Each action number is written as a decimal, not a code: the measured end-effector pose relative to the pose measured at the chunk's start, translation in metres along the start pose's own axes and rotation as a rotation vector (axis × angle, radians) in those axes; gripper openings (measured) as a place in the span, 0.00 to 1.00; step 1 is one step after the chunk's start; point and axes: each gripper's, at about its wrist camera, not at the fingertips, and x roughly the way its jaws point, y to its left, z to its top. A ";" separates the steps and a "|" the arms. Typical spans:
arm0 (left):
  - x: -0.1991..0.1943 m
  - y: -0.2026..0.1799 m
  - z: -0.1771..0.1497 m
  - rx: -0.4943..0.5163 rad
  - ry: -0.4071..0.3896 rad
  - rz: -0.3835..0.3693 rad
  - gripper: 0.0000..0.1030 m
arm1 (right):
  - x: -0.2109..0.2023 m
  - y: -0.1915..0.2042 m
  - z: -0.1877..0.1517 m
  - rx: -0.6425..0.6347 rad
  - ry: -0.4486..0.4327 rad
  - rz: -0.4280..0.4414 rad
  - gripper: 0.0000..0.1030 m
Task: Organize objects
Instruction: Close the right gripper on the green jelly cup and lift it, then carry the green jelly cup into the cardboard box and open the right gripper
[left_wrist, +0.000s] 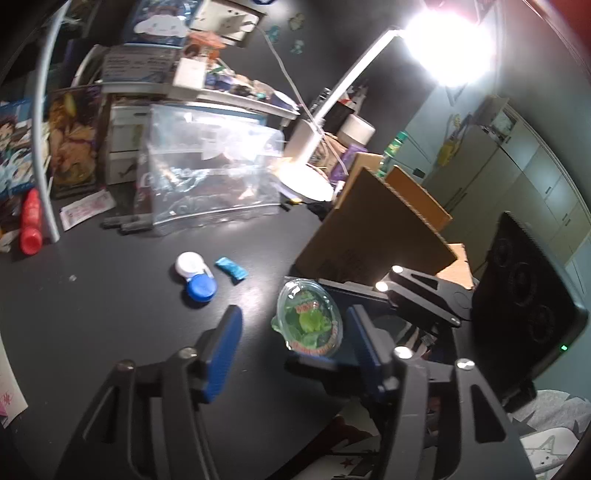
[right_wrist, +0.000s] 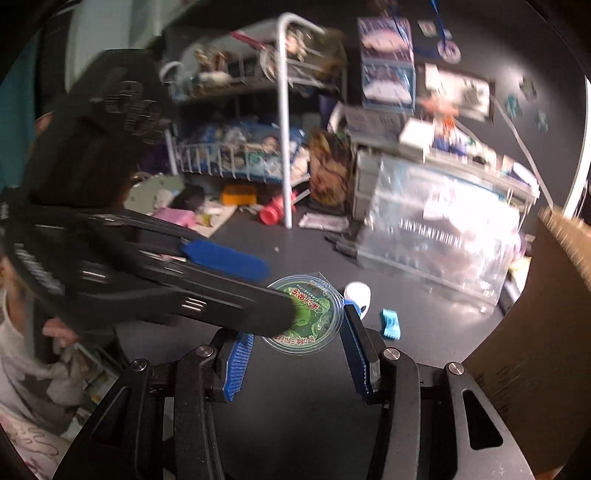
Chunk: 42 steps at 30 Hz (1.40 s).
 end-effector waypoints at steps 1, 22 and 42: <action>0.000 -0.002 0.002 0.003 0.001 -0.009 0.47 | -0.005 0.002 0.002 -0.011 -0.011 -0.002 0.41; 0.017 -0.096 0.080 0.191 -0.018 -0.069 0.35 | -0.083 -0.044 0.035 -0.031 -0.122 -0.160 0.41; 0.129 -0.150 0.129 0.259 0.203 -0.069 0.35 | -0.103 -0.156 0.013 0.176 0.047 -0.227 0.41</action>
